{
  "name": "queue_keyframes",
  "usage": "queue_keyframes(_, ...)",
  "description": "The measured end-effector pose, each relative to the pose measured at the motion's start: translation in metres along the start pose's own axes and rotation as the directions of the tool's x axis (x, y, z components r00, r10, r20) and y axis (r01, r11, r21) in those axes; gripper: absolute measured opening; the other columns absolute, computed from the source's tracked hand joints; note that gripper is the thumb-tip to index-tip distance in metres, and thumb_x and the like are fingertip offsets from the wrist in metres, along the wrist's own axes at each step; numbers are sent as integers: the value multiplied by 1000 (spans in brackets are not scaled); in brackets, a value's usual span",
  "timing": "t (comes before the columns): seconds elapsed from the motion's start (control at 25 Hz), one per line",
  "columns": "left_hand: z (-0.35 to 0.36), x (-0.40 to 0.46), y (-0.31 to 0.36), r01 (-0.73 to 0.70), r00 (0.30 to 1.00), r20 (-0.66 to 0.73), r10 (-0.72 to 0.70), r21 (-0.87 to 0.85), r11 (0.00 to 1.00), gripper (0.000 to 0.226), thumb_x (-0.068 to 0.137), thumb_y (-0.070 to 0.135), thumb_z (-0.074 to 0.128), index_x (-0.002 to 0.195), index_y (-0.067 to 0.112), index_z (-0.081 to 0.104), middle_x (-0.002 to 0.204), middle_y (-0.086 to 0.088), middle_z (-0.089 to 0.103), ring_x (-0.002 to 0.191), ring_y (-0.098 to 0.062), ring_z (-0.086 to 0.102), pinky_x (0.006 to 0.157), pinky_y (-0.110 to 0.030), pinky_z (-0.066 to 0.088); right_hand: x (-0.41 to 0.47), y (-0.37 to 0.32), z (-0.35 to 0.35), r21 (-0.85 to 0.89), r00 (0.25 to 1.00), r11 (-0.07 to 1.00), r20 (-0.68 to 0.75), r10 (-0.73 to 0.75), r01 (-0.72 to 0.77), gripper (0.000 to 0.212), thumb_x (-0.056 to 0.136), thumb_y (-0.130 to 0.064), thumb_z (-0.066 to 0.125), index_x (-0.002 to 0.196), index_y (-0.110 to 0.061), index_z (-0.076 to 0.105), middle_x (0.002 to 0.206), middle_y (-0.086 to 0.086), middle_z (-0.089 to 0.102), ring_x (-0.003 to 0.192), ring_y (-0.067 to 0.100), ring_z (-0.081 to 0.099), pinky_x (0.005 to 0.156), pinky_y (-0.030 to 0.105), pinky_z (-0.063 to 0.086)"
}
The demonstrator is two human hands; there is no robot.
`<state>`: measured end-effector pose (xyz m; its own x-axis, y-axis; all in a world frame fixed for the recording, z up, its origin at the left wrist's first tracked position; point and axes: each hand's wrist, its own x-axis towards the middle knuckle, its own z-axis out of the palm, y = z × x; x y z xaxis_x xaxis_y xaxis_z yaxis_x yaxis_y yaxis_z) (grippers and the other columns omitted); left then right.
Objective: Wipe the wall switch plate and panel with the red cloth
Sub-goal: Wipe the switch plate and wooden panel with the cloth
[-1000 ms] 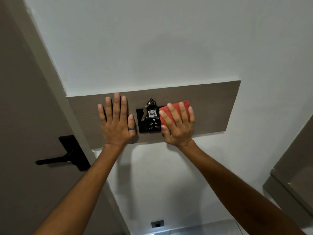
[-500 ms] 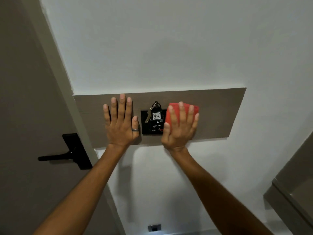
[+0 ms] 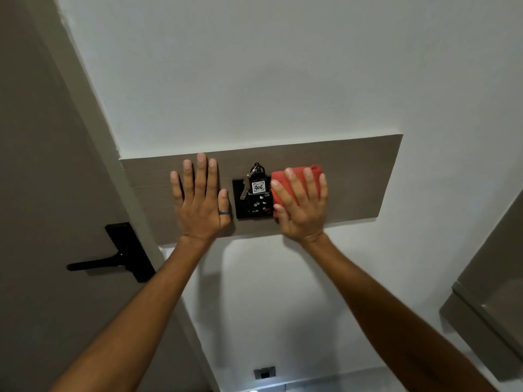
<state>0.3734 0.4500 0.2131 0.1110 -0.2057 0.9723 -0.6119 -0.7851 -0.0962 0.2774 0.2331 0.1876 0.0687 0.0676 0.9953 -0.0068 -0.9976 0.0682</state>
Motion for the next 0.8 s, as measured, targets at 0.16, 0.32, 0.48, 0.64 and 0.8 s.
queue_keyframes(0.16, 2, 1, -3, -3, 1000, 4, 2, 5, 1000, 68, 107, 34, 34, 167, 11, 10, 177, -2, -9, 164, -24, -9, 134, -49, -4, 7, -22, 8, 40, 948, 951, -80, 308, -306, 44, 109, -42, 43, 146, -25, 58, 154, 11, 56, 156, 38, 36, 130, 60, 24)
queue_keyframes(0.32, 5, -1, -5, -10, 1000, -1, 10, -1, 1000, 67, 108, 35, 31, 167, 13, 8, 177, -2, -8, 164, -25, -8, 134, -49, -3, -6, -13, 2, 11, 995, 995, -9, 98, -98, 44, 107, -43, 50, 147, -24, 55, 155, 12, 51, 150, 43, 39, 126, 66, 28)
queue_keyframes(0.48, 3, -1, -5, -26, 1000, 4, 26, -10, 1000, 67, 108, 35, 30, 167, 13, 8, 177, -2, -8, 164, -25, -8, 134, -50, -3, -2, 1, -6, 1, 992, 992, -43, 123, -123, 42, 101, -21, 60, 143, -16, 56, 146, 20, 61, 143, 46, 46, 115, 73, 42)
queue_keyframes(0.64, 3, -1, -4, -23, 1000, 12, 23, -17, 1000, 68, 108, 34, 31, 167, 13, 6, 177, -1, -10, 163, -24, -10, 134, -49, -5, 3, -31, -12, 291, 937, 908, -86, 339, -301, 40, 107, -8, 52, 147, -7, 51, 150, 26, 55, 153, 44, 40, 116, 74, 42)
queue_keyframes(0.8, 2, 0, -2, -12, 1000, -1, 12, -20, 1000, 66, 107, 33, 33, 165, 10, 14, 177, -1, -9, 163, -23, -9, 134, -49, -2, -6, -76, -2, 112, 998, 993, 53, 37, -42, 47, 108, -40, 50, 150, -20, 48, 157, 14, 45, 166, 27, 10, 125, 67, 28)
